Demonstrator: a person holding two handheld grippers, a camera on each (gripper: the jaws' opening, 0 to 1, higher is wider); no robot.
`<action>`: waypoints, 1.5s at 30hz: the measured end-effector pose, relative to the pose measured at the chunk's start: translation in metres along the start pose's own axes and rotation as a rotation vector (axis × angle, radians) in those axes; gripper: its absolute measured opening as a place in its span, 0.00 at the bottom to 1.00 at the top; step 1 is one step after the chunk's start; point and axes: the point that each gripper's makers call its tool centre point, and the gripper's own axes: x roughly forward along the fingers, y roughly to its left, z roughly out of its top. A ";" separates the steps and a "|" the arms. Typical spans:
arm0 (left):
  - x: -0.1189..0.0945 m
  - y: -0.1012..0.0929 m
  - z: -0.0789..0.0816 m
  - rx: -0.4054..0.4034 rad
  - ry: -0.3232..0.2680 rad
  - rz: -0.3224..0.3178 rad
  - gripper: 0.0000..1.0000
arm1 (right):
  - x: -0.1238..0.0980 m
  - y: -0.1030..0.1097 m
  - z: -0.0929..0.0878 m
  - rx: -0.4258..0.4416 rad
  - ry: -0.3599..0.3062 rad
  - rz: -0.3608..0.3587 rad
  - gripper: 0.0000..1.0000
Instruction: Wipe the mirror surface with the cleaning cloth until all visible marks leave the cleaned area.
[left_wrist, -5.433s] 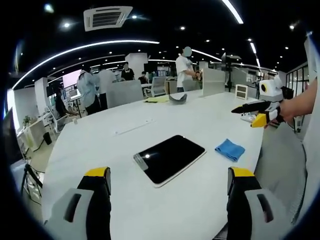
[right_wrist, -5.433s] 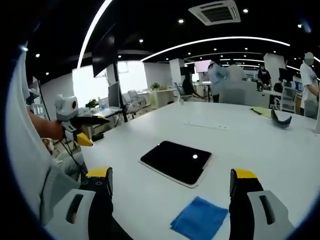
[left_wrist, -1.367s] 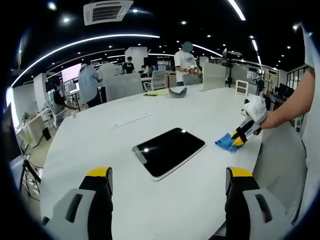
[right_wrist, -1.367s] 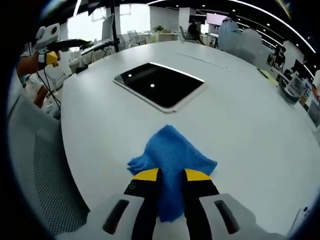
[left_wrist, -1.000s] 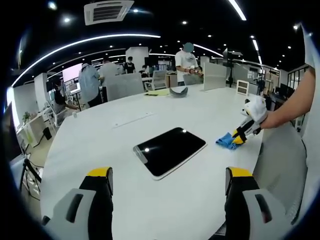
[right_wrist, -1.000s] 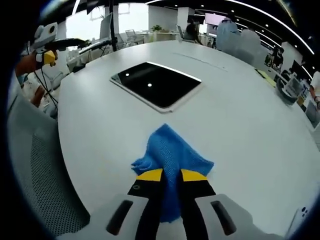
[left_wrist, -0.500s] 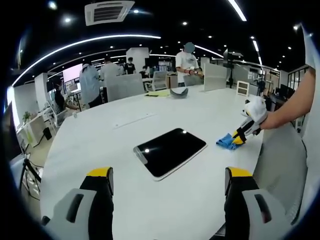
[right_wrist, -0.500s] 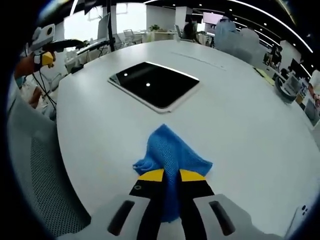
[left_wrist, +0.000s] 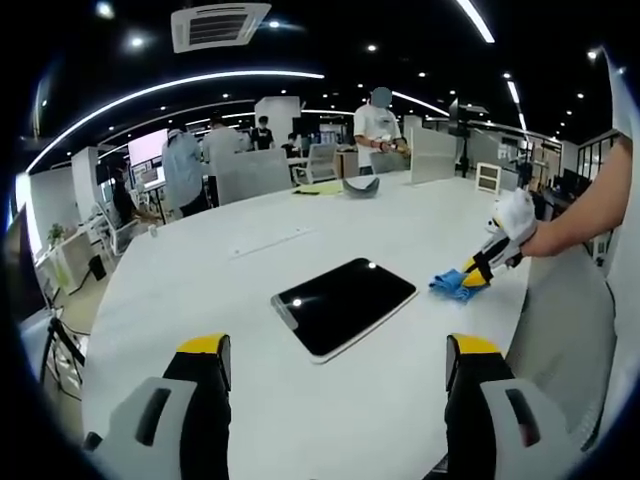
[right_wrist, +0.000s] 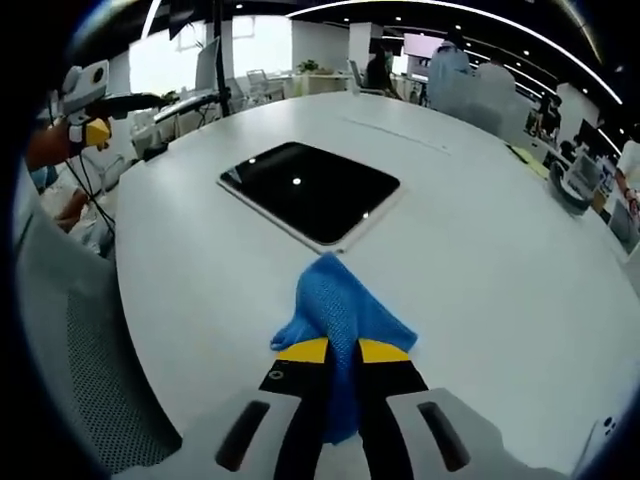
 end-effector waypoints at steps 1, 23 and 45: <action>0.000 0.000 0.000 -0.001 -0.001 -0.001 0.89 | 0.000 0.000 0.001 -0.002 0.001 0.001 0.05; 0.001 -0.002 -0.001 0.001 0.002 -0.005 0.88 | 0.006 0.002 0.041 0.027 -0.078 0.021 0.05; 0.005 0.003 -0.004 -0.012 0.011 0.000 0.87 | 0.022 0.001 0.075 0.048 -0.106 0.051 0.04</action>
